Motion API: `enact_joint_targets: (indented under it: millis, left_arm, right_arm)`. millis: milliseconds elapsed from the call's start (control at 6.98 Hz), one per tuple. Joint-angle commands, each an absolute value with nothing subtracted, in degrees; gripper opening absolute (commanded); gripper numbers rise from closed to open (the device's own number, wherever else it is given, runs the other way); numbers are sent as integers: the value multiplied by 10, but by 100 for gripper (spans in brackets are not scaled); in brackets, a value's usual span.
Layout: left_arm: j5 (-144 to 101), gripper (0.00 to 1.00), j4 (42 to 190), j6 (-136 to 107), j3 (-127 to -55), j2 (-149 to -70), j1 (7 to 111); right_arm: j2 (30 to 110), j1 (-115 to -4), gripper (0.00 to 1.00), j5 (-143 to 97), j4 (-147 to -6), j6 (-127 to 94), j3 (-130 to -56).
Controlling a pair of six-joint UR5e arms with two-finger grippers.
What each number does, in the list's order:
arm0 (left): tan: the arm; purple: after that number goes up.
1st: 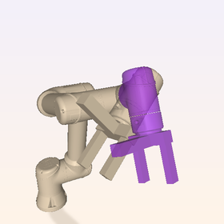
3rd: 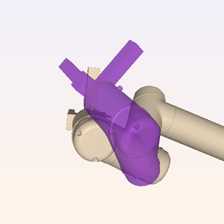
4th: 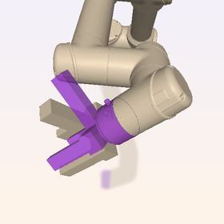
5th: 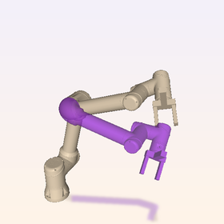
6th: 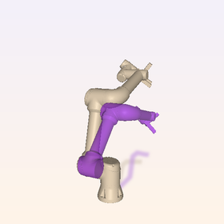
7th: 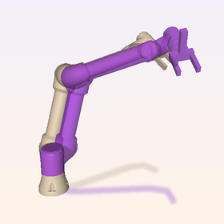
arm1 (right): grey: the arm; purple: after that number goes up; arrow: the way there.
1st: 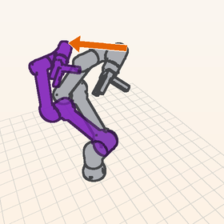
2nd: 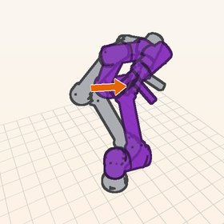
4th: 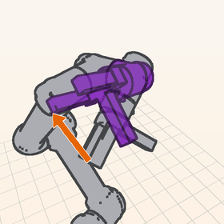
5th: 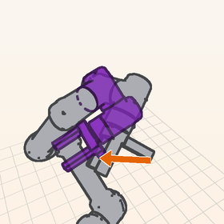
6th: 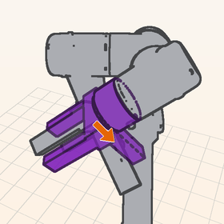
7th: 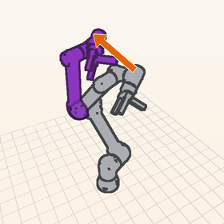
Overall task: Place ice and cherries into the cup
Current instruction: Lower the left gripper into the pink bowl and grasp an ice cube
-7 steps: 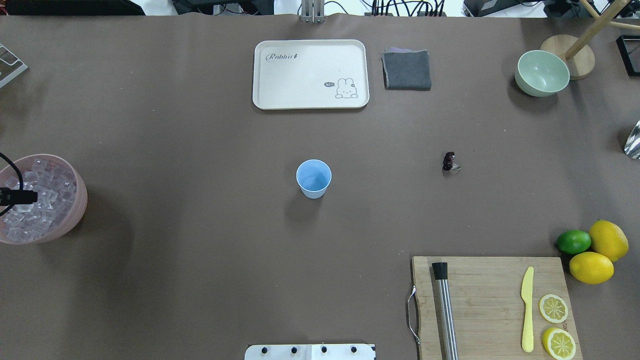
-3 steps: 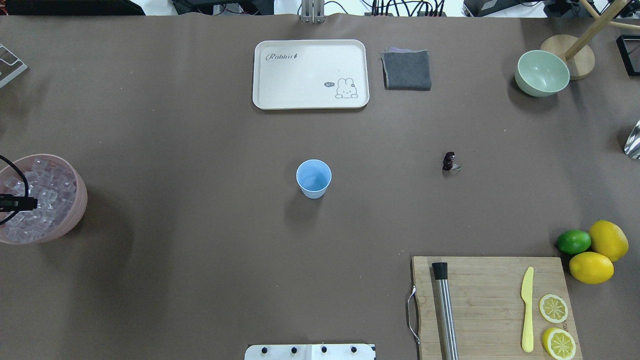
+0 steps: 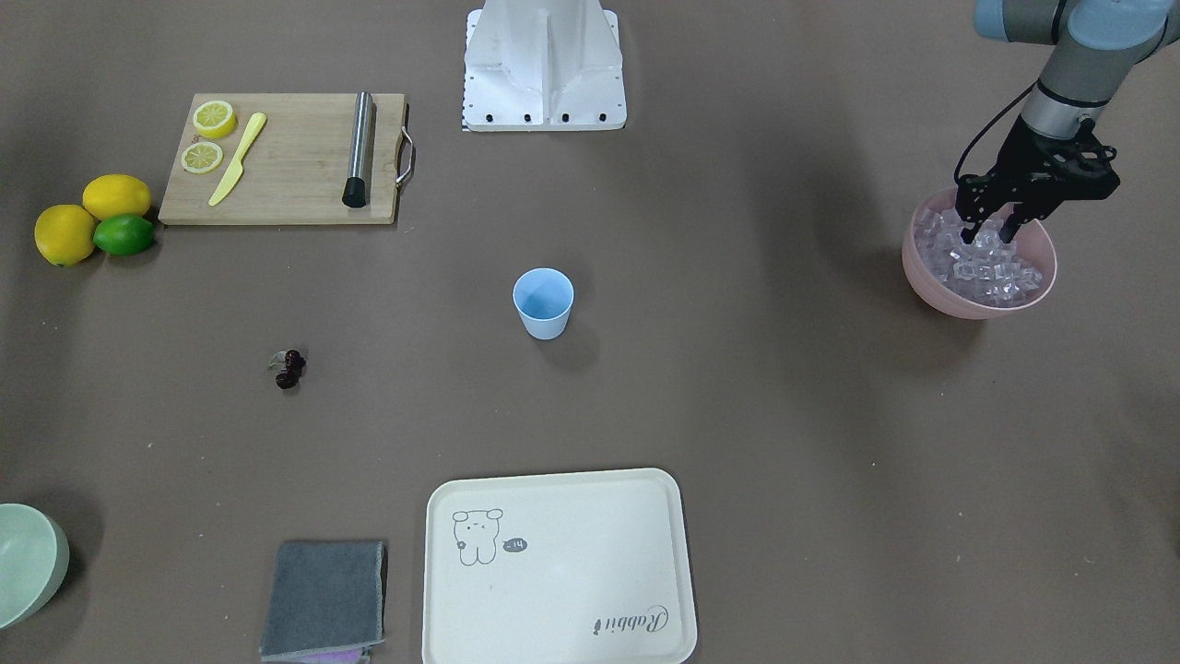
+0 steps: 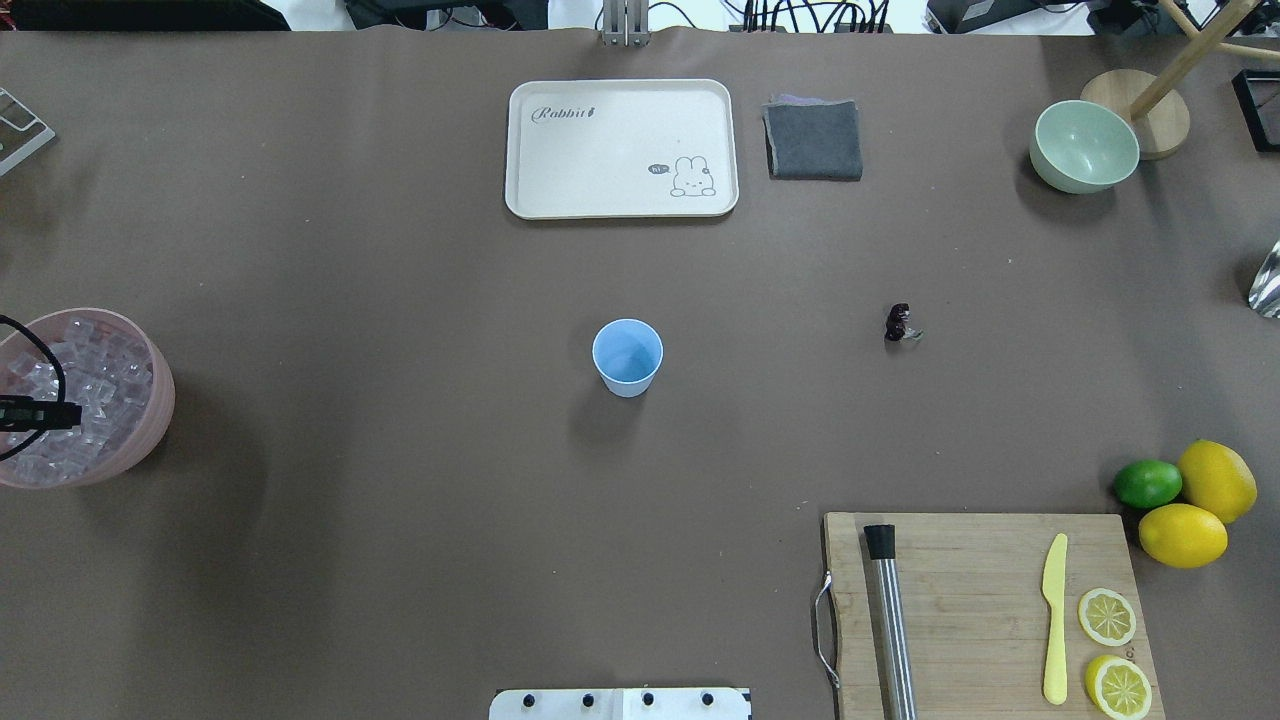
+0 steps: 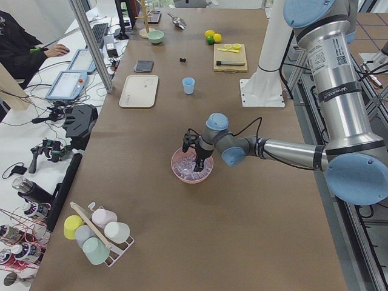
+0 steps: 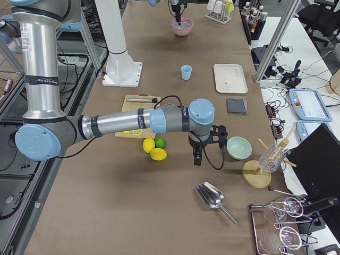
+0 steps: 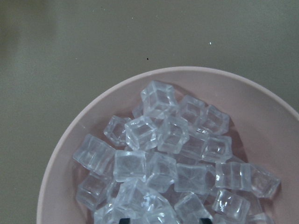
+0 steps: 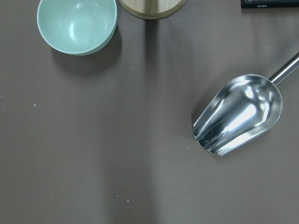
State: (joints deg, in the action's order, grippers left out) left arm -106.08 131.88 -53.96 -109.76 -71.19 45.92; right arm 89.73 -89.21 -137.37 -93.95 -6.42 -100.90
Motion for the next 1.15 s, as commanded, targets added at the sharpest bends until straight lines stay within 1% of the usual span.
enact_joint_targets:
  millis: [0,143,430,573,1003]
  left_arm:
    - [-1061,40,1320,-539,-1097,-711,458]
    - [-1062,29,1321,-539,-1098,-711,458]
    - [-1062,0,1321,-534,-1100,-709,467]
    - [-1063,0,1321,-534,-1109,-705,471]
    - [-1129,0,1320,-498,-1128,-718,582]
  right_arm:
    - [897,-892,100,-1374,-940,-64,-1010]
    - [897,-892,100,-1374,-940,-64,-1010]
    - [897,-892,100,-1374,-940,-64,-1009]
    - [897,-892,100,-1374,-940,-65,-1009]
    - [896,-892,100,-1374,-940,-65,-1011]
